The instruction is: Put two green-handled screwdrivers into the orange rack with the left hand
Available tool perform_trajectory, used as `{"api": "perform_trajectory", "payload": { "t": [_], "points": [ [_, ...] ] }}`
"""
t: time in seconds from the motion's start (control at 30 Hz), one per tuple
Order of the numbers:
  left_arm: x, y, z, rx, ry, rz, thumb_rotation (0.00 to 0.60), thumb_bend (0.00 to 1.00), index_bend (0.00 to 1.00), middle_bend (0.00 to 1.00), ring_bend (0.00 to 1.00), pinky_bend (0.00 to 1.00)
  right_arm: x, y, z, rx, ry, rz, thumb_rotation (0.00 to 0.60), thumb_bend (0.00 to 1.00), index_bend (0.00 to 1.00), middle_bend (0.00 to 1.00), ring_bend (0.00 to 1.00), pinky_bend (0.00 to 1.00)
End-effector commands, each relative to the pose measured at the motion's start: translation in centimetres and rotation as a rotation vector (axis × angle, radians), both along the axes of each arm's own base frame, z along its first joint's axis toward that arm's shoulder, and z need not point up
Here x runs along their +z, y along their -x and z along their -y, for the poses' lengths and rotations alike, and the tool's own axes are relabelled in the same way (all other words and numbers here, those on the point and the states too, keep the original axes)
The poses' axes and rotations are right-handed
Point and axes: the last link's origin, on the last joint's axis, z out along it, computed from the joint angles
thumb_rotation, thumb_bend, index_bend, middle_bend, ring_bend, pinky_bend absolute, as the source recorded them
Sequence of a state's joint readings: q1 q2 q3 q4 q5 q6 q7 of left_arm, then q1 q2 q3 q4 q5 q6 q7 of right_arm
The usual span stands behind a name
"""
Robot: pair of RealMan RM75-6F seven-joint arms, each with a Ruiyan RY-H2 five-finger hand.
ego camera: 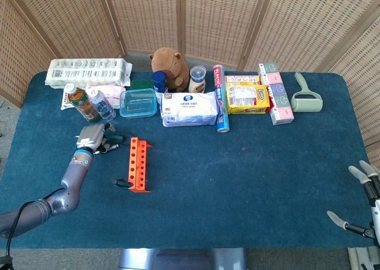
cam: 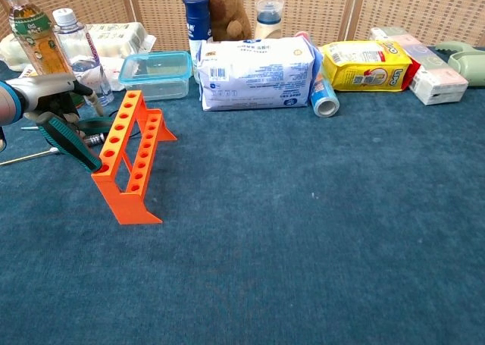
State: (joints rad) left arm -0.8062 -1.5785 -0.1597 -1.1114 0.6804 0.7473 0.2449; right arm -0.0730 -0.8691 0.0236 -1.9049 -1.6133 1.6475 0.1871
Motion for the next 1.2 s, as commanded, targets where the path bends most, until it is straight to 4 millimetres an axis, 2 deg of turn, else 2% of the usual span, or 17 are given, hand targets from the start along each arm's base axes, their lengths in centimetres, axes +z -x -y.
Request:
{"api": "perform_trajectory", "payload": {
  "t": [0.03,0.2,0.4,0.67,0.9,1.2],
  "points": [
    [0.0,0.0,0.0,0.003,-0.001,-0.003,0.6,0.35,0.33,0.94,0.89,0.95,0.0,0.0,0.0,0.0,0.0,0.001,0.5,0.0,0.14,0.05,0.0,0.0],
    [0.1,0.0,-0.1,0.027,-0.001,0.038,0.6,0.35,0.33,0.94,0.89,0.95,0.0,0.0,0.0,0.0,-0.002,0.0,0.502,0.0,0.14,0.06,0.0,0.0],
    [1.3,-0.1,-0.4,0.023,0.014,0.051,0.6,0.35,0.33,0.94,0.89,0.95,-0.2,0.0,0.0,0.0,-0.006,-0.003,0.502,0.0,0.14,0.05,0.0,0.0],
    [1.1,-0.4,-0.6,0.031,0.037,0.062,0.6,0.37,0.33,0.94,0.89,0.95,-0.2,-0.1,0.0,0.001,-0.006,-0.005,0.503,0.0,0.14,0.06,0.0,0.0],
    [0.8,-0.6,-0.8,0.032,0.04,0.051,0.6,0.38,0.4,0.94,0.89,0.95,-0.2,0.0,0.1,-0.004,-0.004,-0.006,0.501,0.0,0.14,0.06,0.0,0.0],
    [0.9,-0.3,-0.9,0.043,0.033,0.034,0.6,0.38,0.4,0.94,0.89,0.95,-0.2,0.0,0.2,-0.005,-0.005,-0.007,0.502,0.0,0.14,0.06,0.0,0.0]
  ]
}}
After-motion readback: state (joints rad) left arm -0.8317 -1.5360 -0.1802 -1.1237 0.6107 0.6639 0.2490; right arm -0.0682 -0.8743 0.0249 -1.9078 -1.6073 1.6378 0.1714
